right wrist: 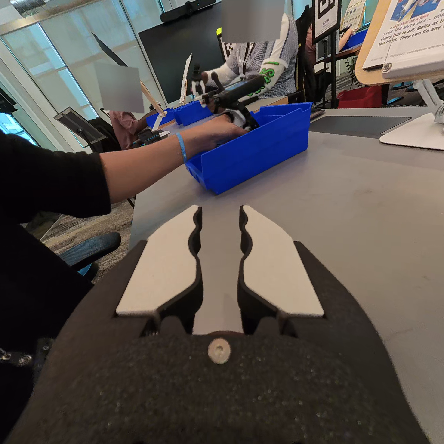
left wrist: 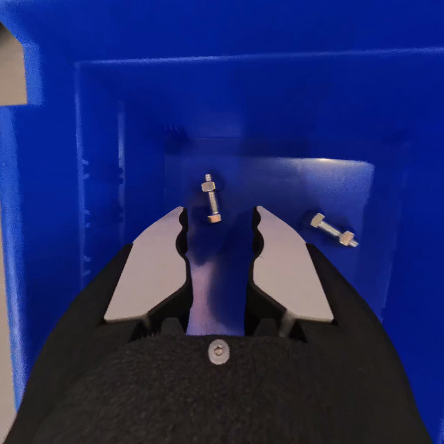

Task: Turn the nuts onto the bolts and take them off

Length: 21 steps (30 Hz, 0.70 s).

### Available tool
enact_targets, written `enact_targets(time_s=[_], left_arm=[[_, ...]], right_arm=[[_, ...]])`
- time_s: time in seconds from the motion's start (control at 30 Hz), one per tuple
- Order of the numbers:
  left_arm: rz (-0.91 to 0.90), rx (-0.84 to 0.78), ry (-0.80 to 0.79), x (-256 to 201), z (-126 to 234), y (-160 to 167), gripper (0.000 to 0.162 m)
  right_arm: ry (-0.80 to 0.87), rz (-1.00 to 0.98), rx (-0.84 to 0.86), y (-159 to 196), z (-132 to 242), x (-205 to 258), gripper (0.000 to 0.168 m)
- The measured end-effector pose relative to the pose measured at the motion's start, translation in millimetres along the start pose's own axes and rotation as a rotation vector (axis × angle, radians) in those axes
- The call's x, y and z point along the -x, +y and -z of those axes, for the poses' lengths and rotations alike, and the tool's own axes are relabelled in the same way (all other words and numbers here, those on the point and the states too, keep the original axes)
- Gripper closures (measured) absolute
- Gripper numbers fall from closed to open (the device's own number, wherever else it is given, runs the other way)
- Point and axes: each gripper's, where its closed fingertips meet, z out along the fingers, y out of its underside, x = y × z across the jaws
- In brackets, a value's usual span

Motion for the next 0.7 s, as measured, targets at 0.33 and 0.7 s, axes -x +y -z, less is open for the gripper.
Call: enact_targets(time_s=[0.33,0.7], left_arm=[[0.001,0.062,0.221,-14,-3,7,0.153],[-0.044,-0.497,0.944,-99,184,5,0.153]], right_arm=[[-0.005,-0.042,0.008,2,1,-4,0.14],[-0.027,-0.066,0.042,5,-18,-9,0.143]])
